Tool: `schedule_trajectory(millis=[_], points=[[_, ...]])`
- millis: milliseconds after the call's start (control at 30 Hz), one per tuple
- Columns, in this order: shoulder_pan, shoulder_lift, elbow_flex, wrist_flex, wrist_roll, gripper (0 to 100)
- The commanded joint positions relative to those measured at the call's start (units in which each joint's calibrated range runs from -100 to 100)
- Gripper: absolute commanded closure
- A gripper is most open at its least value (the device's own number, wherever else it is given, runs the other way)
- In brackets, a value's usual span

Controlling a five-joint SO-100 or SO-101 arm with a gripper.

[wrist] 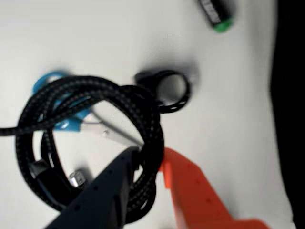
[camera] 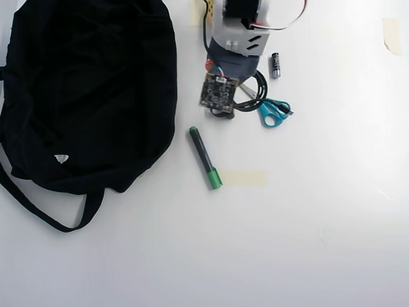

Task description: Put the cable into the black bag

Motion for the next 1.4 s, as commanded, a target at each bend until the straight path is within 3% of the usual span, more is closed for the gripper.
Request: schedule_trajectory(millis=[0, 567, 733, 900, 1100, 1167, 1233, 1367], points=[[7.2, -4.5, 0.1, 0.9, 0.8, 98], [41.6, -2.2, -0.4, -2.0, 1.3, 98], [47.1, 15.5, -5.3, -9.7, 1.0, 98], [58.5, 33.4, -28.3, -10.2, 1.3, 98], [58.5, 39.9, -32.8, -11.0, 1.3, 97], [58.5, 39.9, -32.8, -10.6, 1.0, 82], [58.3, 39.7, -32.3, -10.4, 0.9, 73], [50.4, 35.8, -34.4, -4.5, 0.7, 73]])
